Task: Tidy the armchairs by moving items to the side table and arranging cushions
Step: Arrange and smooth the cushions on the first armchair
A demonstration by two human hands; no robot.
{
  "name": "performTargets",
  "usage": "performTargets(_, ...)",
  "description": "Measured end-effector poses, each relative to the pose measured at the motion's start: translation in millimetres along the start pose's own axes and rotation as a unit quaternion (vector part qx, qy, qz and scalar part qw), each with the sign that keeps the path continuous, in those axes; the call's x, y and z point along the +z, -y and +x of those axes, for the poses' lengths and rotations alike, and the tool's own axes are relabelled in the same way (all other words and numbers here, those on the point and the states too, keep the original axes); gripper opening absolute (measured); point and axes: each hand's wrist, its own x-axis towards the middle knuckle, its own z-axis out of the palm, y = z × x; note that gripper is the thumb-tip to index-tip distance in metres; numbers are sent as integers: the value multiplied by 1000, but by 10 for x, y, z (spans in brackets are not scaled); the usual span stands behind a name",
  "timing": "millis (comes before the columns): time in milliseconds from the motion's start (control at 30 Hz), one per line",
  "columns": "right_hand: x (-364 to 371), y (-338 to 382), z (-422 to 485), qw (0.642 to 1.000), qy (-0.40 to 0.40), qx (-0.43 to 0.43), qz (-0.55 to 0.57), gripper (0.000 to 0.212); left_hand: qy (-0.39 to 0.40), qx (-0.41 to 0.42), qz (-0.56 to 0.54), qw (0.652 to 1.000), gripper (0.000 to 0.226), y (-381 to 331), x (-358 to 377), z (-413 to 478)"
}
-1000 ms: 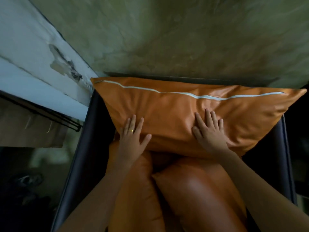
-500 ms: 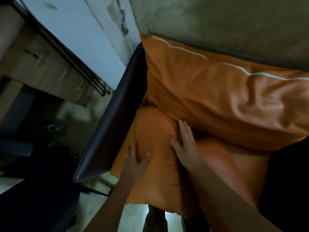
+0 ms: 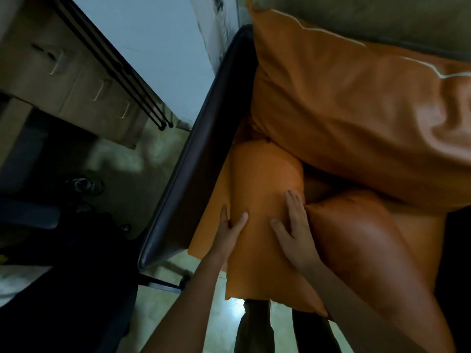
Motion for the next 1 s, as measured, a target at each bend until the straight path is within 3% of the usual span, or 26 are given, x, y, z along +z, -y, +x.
performTargets(100,79,-53,-82,999,-19,-1,-42,73,41,-3,-18,999,85,0,-39,-10)
performTargets(333,158,30,-98,995,-30,-4,-99,86,77,22,-50,996,88,56,-167,-182)
performTargets(467,276,48,-217,999,-16,31,0,88,61,53,12,997,97,2,-325,-469)
performTargets(600,461,29,-288,978,-2,107,181,74,83,101,244,961,113,-144,-660,-776)
performTargets(700,638,83,-272,949,2,162,270,76,93,114,228,962,108,-154,-966,-701)
performTargets(867,837,68,-246,973,15,122,196,83,33,80,312,946,110,-19,-1078,-406)
performTargets(1000,734,94,-163,979,50,143,134,85,27,45,236,970,114,-108,-1136,-226)
